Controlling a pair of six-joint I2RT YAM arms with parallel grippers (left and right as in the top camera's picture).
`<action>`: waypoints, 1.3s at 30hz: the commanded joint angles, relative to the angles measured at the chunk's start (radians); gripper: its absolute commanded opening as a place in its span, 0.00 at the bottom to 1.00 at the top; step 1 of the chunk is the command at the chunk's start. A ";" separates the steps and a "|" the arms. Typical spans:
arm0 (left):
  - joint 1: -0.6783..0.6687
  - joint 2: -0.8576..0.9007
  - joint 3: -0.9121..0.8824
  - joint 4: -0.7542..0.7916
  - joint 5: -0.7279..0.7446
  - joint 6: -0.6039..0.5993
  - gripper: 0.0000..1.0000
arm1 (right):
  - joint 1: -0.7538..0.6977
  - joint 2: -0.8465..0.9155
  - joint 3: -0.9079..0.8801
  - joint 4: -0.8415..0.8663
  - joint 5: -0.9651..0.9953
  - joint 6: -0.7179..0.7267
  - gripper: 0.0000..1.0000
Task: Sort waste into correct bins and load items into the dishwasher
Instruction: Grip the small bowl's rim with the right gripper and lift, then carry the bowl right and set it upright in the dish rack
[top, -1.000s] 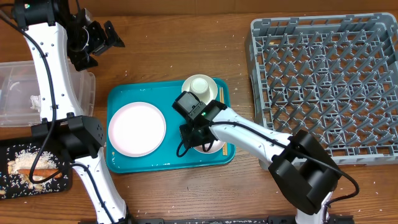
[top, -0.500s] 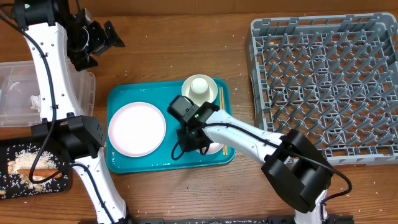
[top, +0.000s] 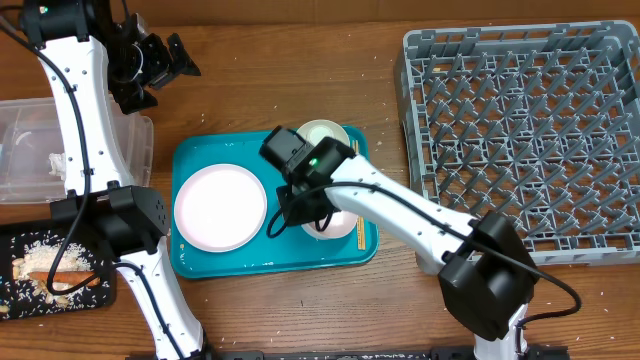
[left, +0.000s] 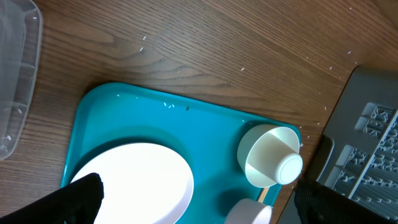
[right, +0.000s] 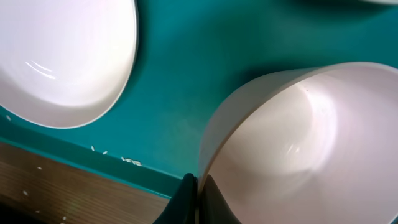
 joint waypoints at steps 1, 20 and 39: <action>-0.003 0.005 -0.002 0.000 0.014 0.016 1.00 | -0.053 -0.093 0.051 -0.010 -0.024 0.003 0.04; -0.003 0.005 -0.002 0.000 0.014 0.016 1.00 | -1.091 -0.380 0.045 0.093 -0.804 -0.444 0.04; -0.003 0.005 -0.002 0.000 0.014 0.016 1.00 | -1.303 0.025 0.044 0.544 -1.035 -0.336 0.04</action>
